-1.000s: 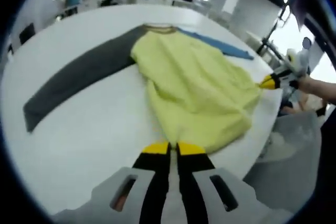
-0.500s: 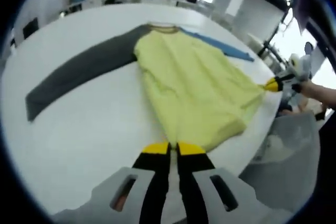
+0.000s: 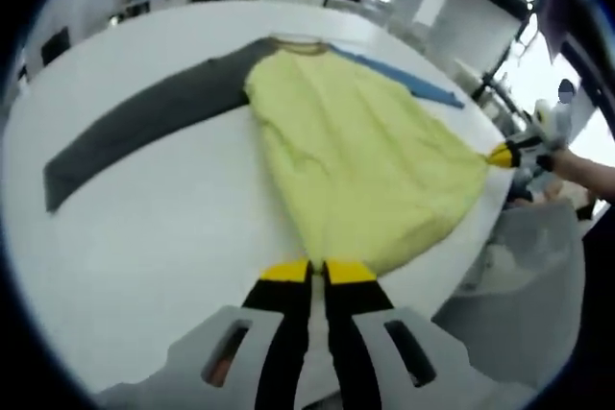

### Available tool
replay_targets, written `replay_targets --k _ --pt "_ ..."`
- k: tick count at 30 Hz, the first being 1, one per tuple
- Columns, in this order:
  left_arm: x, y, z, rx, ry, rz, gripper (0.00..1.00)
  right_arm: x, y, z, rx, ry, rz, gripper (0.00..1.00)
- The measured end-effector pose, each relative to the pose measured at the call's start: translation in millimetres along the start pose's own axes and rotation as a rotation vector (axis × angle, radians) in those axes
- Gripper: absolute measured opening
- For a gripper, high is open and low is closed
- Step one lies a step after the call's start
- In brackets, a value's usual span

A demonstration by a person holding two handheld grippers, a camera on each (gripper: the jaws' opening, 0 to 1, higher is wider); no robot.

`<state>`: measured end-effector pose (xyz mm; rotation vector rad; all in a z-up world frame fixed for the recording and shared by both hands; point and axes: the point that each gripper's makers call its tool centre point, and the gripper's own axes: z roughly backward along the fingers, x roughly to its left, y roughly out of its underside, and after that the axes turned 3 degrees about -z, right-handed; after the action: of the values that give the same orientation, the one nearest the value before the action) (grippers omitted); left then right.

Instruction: Fold the garment on the visible template until the final outline fits inside the template.

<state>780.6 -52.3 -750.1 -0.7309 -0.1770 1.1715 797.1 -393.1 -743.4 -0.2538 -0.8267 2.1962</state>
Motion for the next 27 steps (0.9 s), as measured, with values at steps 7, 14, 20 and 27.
replay_targets --k 7,14,20,27 --pt "3.4 4.0 -3.3 0.008 0.004 0.019 0.01 0.1 2.7 -0.9 0.006 0.002 -0.009 0.02" --pt "1.9 3.7 -3.0 0.007 0.009 0.035 0.01 -0.2 3.9 -1.5 0.007 0.003 -0.015 0.02" --pt "-1.1 1.4 1.8 -0.001 0.015 0.038 0.01 0.4 1.6 2.9 -0.001 0.002 -0.01 0.02" --pt "-0.7 -14.5 9.9 -0.033 0.023 0.034 0.01 -5.9 -20.1 12.7 -0.048 0.015 0.008 0.02"
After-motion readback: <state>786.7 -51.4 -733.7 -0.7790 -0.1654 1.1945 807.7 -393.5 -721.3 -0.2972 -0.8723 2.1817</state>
